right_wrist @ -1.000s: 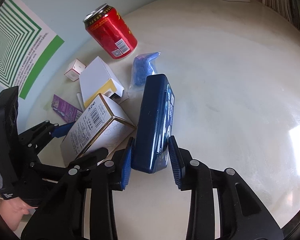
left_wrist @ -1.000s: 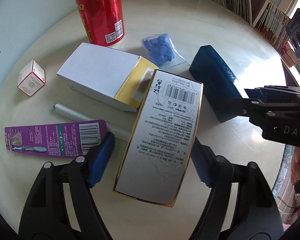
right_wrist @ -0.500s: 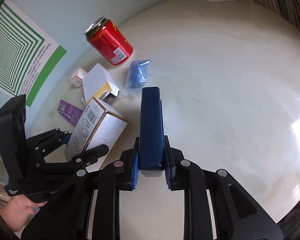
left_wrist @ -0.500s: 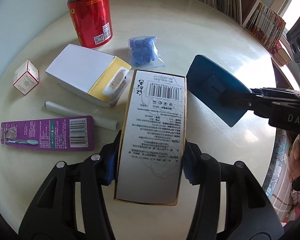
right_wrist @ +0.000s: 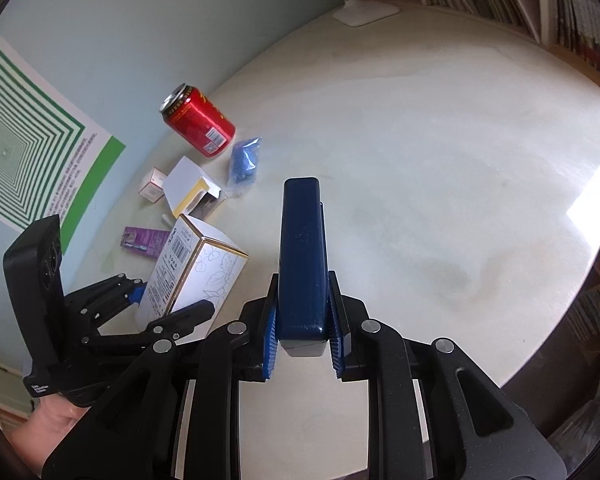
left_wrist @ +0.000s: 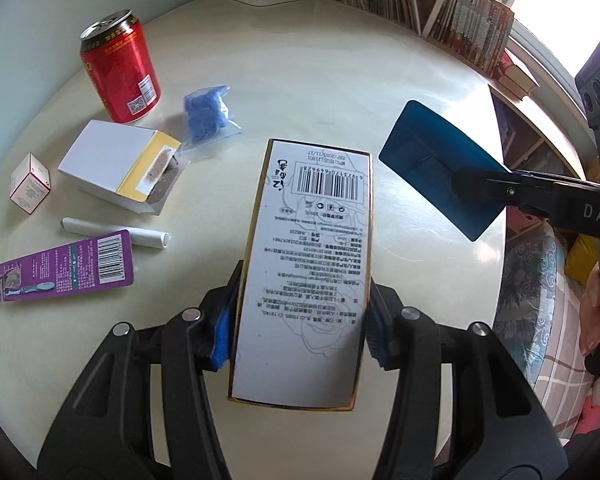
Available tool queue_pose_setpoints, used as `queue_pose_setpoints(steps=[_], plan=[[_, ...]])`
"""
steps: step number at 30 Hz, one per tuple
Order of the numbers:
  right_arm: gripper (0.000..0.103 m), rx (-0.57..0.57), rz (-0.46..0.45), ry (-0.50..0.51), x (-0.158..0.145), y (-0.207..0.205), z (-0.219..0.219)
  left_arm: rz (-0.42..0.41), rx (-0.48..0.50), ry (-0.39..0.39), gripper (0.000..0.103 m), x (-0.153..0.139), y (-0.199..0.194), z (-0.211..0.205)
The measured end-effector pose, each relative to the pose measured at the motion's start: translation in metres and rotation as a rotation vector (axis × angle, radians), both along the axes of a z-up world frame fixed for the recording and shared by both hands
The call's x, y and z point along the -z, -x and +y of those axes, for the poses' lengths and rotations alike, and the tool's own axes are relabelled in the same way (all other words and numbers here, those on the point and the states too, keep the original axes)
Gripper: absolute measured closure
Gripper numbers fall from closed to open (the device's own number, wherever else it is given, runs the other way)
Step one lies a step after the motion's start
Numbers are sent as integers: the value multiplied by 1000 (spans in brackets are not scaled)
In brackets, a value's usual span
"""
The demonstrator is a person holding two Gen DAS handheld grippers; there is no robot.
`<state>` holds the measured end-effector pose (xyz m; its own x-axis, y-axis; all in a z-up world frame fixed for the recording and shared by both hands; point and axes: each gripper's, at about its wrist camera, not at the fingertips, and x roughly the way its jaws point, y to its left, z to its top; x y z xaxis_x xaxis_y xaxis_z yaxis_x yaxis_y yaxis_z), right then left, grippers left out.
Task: Collect trash
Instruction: 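Carry both boxes over the teal bin and open both tools to drop them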
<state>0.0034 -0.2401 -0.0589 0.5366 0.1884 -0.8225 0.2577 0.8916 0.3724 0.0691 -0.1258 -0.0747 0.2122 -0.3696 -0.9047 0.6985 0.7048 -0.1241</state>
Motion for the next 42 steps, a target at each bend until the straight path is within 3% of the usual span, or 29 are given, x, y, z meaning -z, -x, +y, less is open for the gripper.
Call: queue_pose_setpoints(steps=[12, 21, 26, 34, 42], plan=[[81, 258, -38, 1, -15, 114, -27, 9, 235, 2, 54, -3, 63, -39], [81, 459, -91, -40, -13, 225, -59, 1, 434, -24, 54, -2, 142, -98], [81, 564, -88, -80, -2, 296, -84, 40, 512, -33, 54, 5, 197, -136], [81, 713, -46, -150, 33, 406, -112, 98, 676, -116, 54, 45, 296, -191], [81, 785, 5, -227, 72, 468, -132, 131, 769, -188, 54, 81, 356, -226]])
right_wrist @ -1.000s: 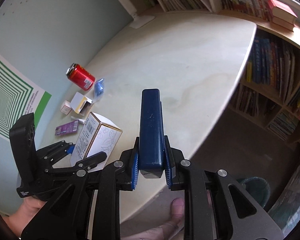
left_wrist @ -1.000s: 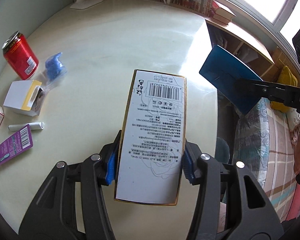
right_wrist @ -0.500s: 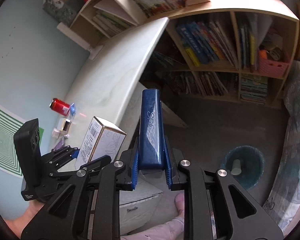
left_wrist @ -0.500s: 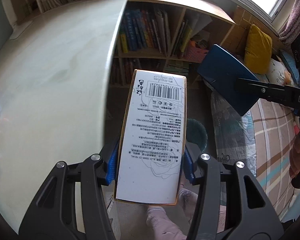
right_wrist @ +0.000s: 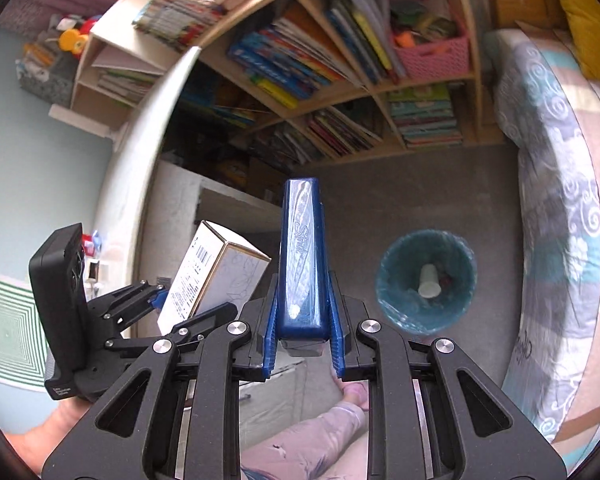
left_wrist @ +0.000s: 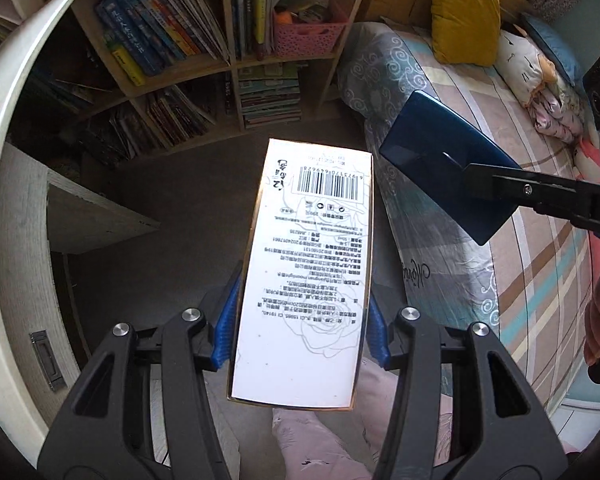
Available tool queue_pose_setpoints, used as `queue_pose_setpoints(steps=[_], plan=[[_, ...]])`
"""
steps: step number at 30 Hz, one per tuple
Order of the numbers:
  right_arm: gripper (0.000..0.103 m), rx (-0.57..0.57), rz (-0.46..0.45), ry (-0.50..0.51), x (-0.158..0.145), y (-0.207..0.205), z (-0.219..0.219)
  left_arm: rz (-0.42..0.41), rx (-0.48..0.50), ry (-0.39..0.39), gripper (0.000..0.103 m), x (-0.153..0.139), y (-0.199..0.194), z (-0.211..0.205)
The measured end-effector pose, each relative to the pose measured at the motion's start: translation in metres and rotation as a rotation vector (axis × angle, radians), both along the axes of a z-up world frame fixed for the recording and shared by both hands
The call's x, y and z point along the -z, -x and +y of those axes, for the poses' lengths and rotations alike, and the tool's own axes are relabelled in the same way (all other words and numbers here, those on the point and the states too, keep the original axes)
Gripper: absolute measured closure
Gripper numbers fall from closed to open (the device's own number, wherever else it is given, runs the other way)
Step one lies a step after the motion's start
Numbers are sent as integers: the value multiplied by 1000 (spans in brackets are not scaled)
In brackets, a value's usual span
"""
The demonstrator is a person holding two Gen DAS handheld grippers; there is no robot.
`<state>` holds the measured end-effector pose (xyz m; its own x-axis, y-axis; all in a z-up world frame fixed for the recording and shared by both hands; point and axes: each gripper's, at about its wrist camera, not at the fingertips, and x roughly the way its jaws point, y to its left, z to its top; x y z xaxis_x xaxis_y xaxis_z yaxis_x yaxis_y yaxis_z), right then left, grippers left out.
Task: Collect trash
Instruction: 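Carry both boxes over the teal bin and open both tools to drop them, then return both open tools to the table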
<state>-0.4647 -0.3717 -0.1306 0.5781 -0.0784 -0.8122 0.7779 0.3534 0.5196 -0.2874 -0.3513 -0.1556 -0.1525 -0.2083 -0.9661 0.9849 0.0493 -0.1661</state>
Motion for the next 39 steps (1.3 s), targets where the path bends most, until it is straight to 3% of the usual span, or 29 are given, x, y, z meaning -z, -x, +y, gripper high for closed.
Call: queue_pose_setpoints(steps=[7, 14, 15, 16, 17, 18, 19, 27, 39], plan=[[81, 35, 7, -79, 34, 24, -12, 28, 35, -76, 54, 34, 28, -17], [81, 54, -3, -114, 50, 35, -19, 17, 72, -114, 53, 50, 44, -26], [79, 57, -4, -119, 52, 36, -21, 19, 71, -112, 51, 52, 45, -28], [75, 63, -3, -123, 55, 38, -23, 13, 68, -112, 35, 53, 46, -31], [70, 76, -7, -135, 58, 41, -26, 1, 67, -112, 28, 55, 48, -33], [49, 85, -13, -148, 61, 43, -29, -9, 69, -110, 26, 57, 50, -35], [37, 96, -5, -143, 62, 44, -31, -19, 73, -115, 26, 59, 51, -37], [36, 121, -11, -143, 62, 58, -39, -50, 73, -124, 21, 59, 48, -36], [33, 78, -40, -129, 47, 45, -39, -41, -49, -84, 20, 31, 14, -9]])
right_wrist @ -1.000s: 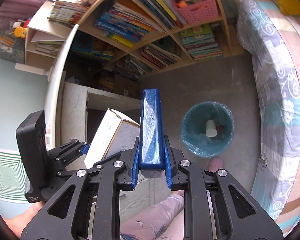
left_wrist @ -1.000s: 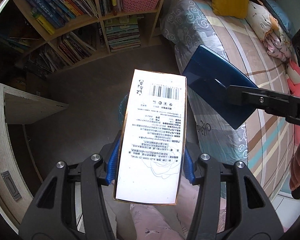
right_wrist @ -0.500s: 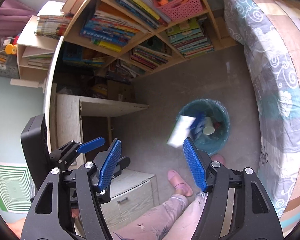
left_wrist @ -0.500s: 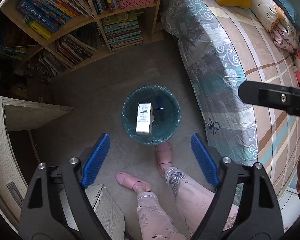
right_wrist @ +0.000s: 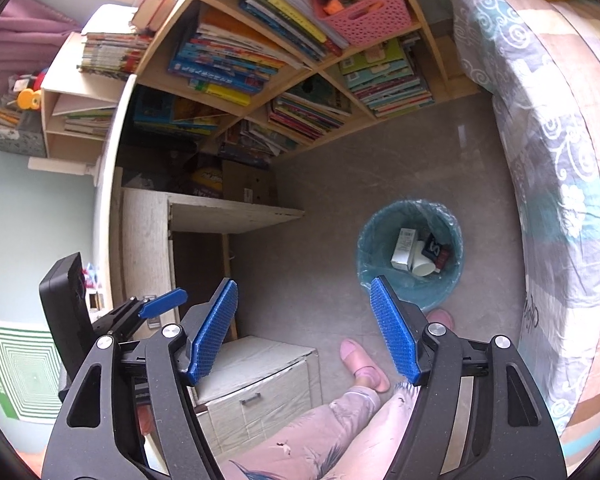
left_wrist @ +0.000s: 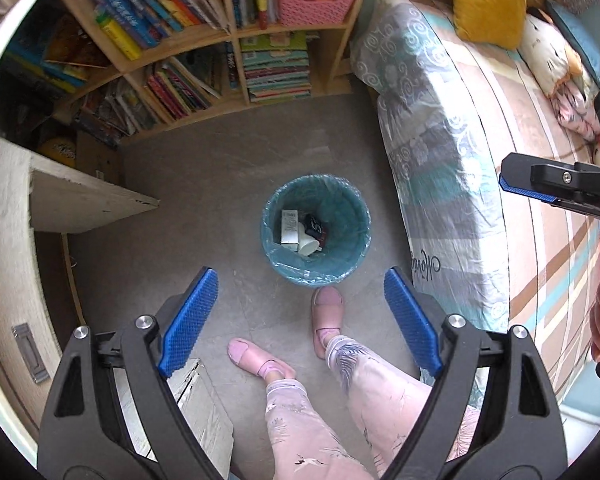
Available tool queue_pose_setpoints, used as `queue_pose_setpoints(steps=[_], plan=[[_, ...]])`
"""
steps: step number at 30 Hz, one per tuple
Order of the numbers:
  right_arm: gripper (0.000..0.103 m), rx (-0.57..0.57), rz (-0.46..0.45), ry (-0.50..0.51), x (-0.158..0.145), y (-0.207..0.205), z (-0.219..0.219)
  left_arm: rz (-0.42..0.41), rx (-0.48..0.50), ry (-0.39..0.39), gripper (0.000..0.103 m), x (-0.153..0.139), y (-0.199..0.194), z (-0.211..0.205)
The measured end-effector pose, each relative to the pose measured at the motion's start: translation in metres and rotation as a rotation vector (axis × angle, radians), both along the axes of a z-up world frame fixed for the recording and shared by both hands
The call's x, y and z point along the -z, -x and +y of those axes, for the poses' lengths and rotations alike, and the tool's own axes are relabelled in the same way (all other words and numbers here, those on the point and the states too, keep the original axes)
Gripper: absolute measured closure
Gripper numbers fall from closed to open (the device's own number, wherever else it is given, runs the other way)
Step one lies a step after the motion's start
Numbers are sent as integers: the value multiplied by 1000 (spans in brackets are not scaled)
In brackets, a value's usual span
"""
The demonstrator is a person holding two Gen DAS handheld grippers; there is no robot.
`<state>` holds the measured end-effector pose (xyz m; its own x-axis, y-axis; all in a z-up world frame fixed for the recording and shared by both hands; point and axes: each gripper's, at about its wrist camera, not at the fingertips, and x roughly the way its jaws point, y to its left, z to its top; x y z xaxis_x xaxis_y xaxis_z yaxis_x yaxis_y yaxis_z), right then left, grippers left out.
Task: Collect trash
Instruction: 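Return both open tools to the table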
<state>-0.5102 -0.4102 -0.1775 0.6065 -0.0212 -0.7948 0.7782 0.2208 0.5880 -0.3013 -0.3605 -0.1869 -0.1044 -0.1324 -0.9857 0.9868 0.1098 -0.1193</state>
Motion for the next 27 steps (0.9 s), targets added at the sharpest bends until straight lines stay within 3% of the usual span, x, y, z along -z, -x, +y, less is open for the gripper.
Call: queue_pose_setpoints(steps=[5, 13, 19, 27], plan=[[33, -60, -38, 28, -17, -22, 1, -37, -62, 59, 12, -25, -21, 14], [20, -172, -83, 117, -59, -71, 10, -95, -149, 151, 7, -67, -61, 42], [19, -203, -94, 170, -85, -110, 17, -159, -236, 215, 7, -98, -97, 77], [14, -441, -81, 251, -115, -196, 55, -188, -418, 267, 7, -127, -163, 149]])
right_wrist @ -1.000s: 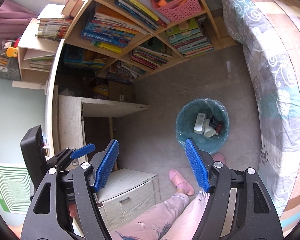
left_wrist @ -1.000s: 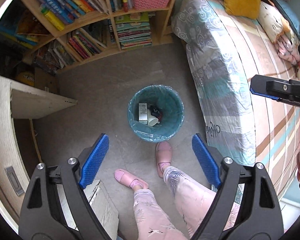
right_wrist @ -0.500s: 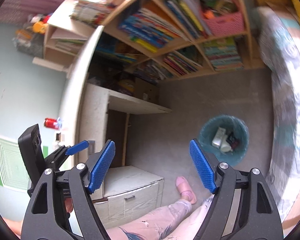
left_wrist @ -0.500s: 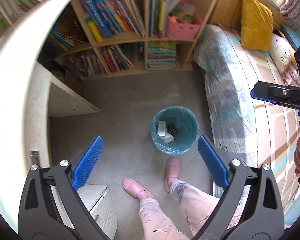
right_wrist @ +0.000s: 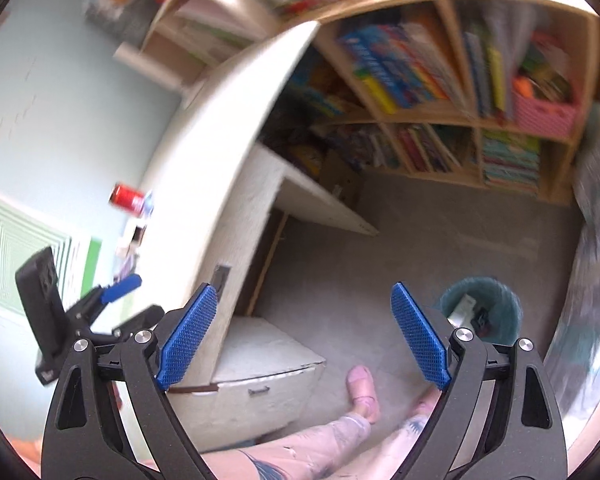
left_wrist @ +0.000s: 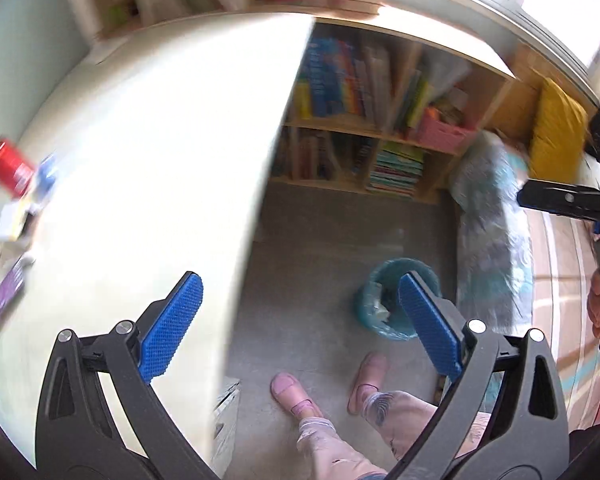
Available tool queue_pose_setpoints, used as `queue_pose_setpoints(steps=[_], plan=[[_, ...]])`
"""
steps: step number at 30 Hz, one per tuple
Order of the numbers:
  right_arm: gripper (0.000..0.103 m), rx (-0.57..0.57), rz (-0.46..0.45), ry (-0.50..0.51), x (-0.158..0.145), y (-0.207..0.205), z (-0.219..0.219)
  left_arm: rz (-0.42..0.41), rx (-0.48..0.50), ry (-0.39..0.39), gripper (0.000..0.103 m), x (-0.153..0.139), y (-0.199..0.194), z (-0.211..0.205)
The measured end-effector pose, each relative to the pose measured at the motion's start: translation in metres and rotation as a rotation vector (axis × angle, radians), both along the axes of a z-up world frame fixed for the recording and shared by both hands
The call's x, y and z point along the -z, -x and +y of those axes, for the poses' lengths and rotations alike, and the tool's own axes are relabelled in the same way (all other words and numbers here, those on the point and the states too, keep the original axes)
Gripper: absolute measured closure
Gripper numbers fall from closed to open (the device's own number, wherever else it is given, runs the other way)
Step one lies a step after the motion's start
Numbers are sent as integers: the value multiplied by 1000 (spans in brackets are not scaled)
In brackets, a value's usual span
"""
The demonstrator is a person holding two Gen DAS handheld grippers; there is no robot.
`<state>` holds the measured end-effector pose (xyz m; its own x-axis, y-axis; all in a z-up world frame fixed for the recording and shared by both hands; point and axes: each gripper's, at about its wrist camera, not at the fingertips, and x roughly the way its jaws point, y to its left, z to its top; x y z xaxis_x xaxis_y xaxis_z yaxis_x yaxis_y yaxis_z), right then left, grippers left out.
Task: Collect trash
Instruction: 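Return both open tools to the table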
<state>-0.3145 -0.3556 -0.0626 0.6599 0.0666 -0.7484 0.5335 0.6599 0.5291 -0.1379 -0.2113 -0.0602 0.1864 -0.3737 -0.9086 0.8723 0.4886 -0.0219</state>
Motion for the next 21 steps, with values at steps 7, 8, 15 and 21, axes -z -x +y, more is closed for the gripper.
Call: queue_pose_setpoints(steps=[7, 8, 15, 21], plan=[[13, -156, -19, 30, -15, -74, 36, -26, -180, 6, 7, -9, -59, 67], [13, -177, -17, 36, -17, -83, 41, -29, -209, 6, 7, -9, -68, 76], [13, -301, -28, 66, -29, -139, 75, -17, -372, 18, 7, -12, -113, 137], [13, -373, -19, 65, -30, -174, 99, -31, -462, 34, 7, -17, -132, 175]])
